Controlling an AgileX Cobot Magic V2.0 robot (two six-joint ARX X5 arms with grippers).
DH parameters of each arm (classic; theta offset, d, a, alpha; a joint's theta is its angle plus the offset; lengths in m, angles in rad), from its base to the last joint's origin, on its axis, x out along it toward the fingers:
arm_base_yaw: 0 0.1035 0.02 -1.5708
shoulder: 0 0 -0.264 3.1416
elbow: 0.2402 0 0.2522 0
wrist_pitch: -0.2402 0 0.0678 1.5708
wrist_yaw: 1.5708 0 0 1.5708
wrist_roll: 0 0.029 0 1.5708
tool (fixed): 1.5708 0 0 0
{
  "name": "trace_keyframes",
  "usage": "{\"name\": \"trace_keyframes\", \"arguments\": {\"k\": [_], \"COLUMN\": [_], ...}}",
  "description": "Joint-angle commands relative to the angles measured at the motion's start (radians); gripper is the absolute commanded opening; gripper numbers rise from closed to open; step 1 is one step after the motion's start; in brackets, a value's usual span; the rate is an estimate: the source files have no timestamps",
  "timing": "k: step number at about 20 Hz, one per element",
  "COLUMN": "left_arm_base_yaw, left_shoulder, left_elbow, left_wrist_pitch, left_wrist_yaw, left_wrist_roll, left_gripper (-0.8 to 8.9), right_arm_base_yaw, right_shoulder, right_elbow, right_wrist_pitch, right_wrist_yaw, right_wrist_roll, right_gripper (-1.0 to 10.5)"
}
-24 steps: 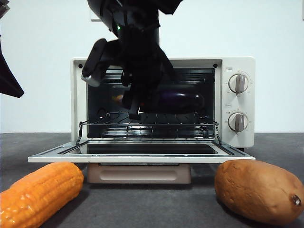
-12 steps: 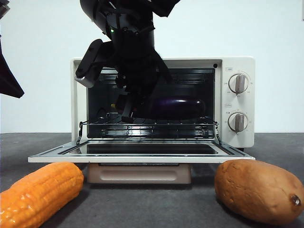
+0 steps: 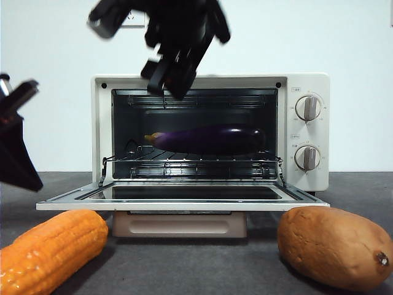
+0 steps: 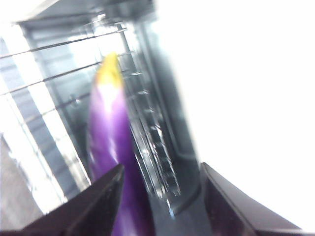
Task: Take the eggplant from the table,put the eggplant in the oven
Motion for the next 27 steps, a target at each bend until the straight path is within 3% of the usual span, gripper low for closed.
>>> {"name": "trace_keyframes", "arguments": {"k": [1, 9, 13, 22, 27], "left_arm_base_yaw": [-0.014, -0.081, -0.087, -0.087, -0.071], "left_shoulder": [0.074, 0.190, 0.193, 0.193, 0.193], "left_elbow": [0.006, 0.006, 0.006, 0.006, 0.007], "left_wrist_pitch": [0.024, 0.065, 0.066, 0.066, 0.073], "left_wrist_yaw": [0.004, 0.004, 0.017, 0.225, 0.270], "left_wrist_roll": [0.000, 0.001, 0.007, 0.067, 0.079], "left_gripper": [0.06, 0.06, 0.06, 0.06, 0.06], "right_arm_base_yaw": [0.029, 0.093, 0.100, 0.100, 0.100], "right_shoulder": [-0.059, -0.317, -0.388, -0.514, -0.568], "right_elbow": [0.023, 0.023, 0.023, 0.023, 0.023], "right_wrist_pitch": [-0.050, -0.200, -0.224, -0.313, -0.438], "right_wrist_yaw": [-0.002, -0.016, -0.027, -0.026, -0.028], "right_wrist_roll": [0.074, 0.146, 0.167, 0.224, 0.316], "right_gripper": [2.4, 0.1, 0.0, 0.0, 0.0]}}
